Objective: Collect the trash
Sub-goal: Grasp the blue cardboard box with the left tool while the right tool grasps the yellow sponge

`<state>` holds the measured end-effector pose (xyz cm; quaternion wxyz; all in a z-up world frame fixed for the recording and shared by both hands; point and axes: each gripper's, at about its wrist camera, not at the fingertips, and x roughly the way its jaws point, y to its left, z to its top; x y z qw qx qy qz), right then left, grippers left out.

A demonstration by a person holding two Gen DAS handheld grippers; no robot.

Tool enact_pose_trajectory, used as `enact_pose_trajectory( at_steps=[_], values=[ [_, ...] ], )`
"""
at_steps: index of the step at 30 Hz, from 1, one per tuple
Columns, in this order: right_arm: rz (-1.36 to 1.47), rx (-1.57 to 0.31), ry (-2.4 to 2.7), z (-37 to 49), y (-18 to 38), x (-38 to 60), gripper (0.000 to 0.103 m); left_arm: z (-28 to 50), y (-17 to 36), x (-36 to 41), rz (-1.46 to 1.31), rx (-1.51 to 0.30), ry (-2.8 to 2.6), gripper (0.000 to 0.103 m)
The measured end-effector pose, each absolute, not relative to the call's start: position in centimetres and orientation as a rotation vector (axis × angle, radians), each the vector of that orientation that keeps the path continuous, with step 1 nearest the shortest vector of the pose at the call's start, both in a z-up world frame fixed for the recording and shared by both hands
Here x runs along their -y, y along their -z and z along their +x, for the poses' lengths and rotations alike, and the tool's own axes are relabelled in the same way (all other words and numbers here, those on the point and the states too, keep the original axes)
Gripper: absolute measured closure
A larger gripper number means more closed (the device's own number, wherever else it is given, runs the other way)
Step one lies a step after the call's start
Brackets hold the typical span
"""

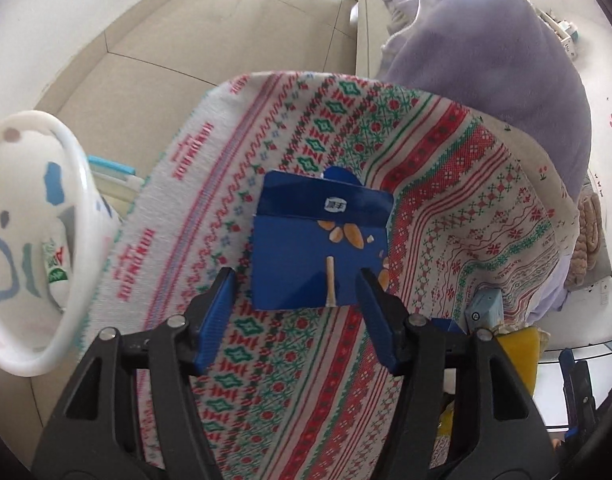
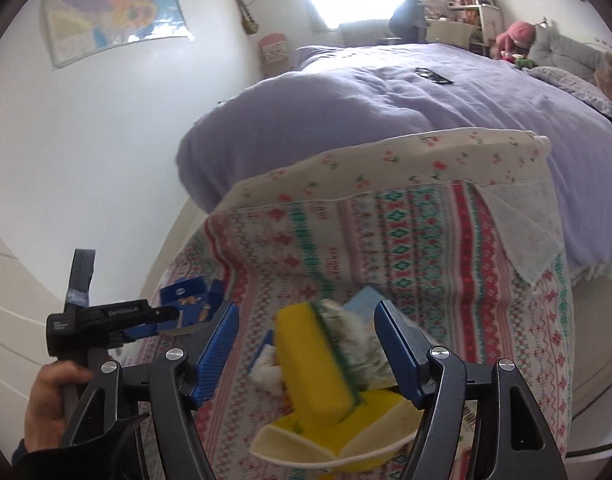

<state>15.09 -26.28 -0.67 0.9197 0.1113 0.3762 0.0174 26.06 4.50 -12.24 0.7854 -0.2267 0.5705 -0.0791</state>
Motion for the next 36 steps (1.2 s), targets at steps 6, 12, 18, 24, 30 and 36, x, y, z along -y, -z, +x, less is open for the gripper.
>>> enact_pose_trajectory(
  at_steps=[6,12,18,24,30,36],
  values=[
    [0.191,-0.808,-0.063,15.1,1.9,27.4,0.031,26.2,12.7,-3.4,-0.51,-1.213,0.186,0.085],
    [0.19,-0.835,-0.084,14.9,2.5,27.9,0.031,25.1,11.2,-2.7,-0.52,-1.171,0.203,0.103],
    [0.164,-0.868,-0.123,14.3,2.7,27.6,0.032,24.0,9.4,-1.5,-0.501,-1.128,0.254,0.103],
    [0.162,-0.886,-0.13,14.2,2.9,27.4,0.032,24.9,9.5,-3.1,-0.544,-1.123,0.189,0.067],
    [0.165,-0.894,-0.132,14.2,3.0,27.4,0.032,25.8,10.5,-4.1,-0.616,-1.103,0.185,0.029],
    [0.172,-0.894,-0.131,14.2,3.1,27.5,0.032,28.0,11.7,-4.5,-0.646,-1.109,0.235,0.035]
  ],
)
